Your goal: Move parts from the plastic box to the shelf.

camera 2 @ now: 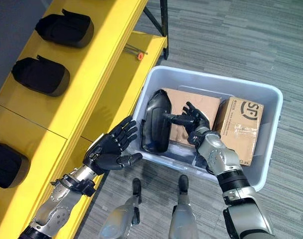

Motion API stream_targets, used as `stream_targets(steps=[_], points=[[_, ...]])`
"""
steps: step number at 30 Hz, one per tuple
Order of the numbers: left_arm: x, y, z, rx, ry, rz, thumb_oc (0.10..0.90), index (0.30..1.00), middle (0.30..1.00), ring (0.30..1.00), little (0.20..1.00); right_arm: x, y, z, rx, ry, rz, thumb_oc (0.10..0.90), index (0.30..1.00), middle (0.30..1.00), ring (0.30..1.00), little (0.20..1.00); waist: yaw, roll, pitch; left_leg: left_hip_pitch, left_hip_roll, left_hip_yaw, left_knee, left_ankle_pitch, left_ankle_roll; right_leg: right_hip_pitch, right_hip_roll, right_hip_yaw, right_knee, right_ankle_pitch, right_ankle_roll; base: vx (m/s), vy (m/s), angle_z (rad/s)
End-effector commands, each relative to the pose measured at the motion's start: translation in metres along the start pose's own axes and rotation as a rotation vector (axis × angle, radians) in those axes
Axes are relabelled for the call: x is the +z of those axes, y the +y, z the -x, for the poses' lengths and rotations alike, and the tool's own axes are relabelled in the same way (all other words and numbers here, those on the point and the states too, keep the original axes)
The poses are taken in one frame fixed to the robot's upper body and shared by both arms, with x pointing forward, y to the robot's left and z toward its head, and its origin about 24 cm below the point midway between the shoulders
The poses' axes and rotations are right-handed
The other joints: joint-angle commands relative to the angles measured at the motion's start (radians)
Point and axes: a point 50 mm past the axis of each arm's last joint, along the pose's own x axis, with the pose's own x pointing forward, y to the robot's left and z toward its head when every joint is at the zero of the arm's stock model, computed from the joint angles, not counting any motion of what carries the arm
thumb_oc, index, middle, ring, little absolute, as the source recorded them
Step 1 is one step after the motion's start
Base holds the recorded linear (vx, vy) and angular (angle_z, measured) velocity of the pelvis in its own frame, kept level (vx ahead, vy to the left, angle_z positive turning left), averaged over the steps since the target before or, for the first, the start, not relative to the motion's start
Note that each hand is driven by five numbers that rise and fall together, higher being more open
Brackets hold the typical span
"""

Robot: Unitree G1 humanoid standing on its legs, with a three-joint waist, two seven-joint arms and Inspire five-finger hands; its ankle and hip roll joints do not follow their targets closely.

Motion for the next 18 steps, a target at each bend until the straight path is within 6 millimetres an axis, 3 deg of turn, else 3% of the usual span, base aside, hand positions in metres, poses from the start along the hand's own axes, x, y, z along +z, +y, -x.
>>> stream_targets(steps=[1,8,18], points=[[0.039,-0.021,-0.006,-0.143,-0.220,-0.030,0.900,1.000,1.000,1.000,1.000,0.072,0.027,-0.001,0.148,-0.225,-0.011,0.900,1.000,1.000,1.000,1.000,0.012,-0.017,0.001,-0.034,0.007,-0.013,0.139,-0.152,0.015,-0.087,-0.057,0.041,0.267,-0.257,-0.033,-0.05,-0.007,0.01],[0.038,-0.022,-0.002,-0.163,-0.214,-0.022,0.900,1.000,1.000,1.000,1.000,0.071,0.014,-0.007,0.165,-0.163,-0.001,0.900,1.000,1.000,1.000,1.000,0.025,0.013,0.022,-0.092,-0.001,-0.017,0.161,-0.146,0.018,-0.160,-0.066,0.045,0.329,-0.280,-0.042,-0.01,-0.004,0.01],[0.034,-0.022,0.007,-0.208,-0.191,-0.011,0.900,1.000,1.000,1.000,1.000,0.065,0.005,-0.012,0.327,-0.038,-0.045,0.900,1.000,1.000,1.000,1.000,0.052,0.045,0.022,-0.145,-0.009,-0.022,0.179,-0.142,0.020,-0.230,-0.079,0.042,0.390,-0.303,-0.049,-0.01,-0.022,0.08]])
